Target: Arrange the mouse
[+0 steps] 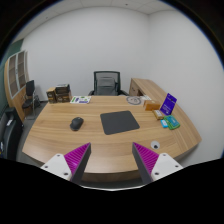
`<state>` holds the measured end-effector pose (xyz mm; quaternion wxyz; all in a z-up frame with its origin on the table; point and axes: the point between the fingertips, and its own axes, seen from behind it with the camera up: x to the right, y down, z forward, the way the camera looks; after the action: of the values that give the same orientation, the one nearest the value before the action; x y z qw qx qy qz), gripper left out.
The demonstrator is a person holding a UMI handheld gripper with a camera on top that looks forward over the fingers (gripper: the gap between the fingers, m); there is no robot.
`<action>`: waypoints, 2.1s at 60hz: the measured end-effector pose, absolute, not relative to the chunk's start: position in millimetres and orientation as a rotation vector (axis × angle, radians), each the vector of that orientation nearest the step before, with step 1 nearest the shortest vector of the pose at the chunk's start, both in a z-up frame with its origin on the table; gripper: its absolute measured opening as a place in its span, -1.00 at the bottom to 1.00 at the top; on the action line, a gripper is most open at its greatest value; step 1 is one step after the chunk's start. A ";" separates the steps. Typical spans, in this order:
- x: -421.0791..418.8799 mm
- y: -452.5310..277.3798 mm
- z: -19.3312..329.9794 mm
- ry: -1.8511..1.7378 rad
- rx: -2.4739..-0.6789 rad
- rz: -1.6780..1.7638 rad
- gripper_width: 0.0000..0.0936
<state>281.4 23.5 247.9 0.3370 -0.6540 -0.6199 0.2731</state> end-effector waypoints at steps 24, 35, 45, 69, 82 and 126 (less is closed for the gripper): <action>248.5 -32.7 214.4 -1.696 -1.708 0.755 0.84; 224.9 -82.4 200.9 -1.722 -1.707 0.798 0.84; 197.7 -130.4 185.8 -1.735 -1.691 0.835 0.84; 113.2 -196.3 113.5 -1.708 -1.732 0.789 0.85; 60.1 -203.4 75.8 -1.689 -1.729 0.748 0.84; -58.8 -192.2 -14.5 -1.678 -1.798 0.704 0.81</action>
<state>-58.8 -192.2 -14.5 0.2874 -0.6732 -0.6283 0.2634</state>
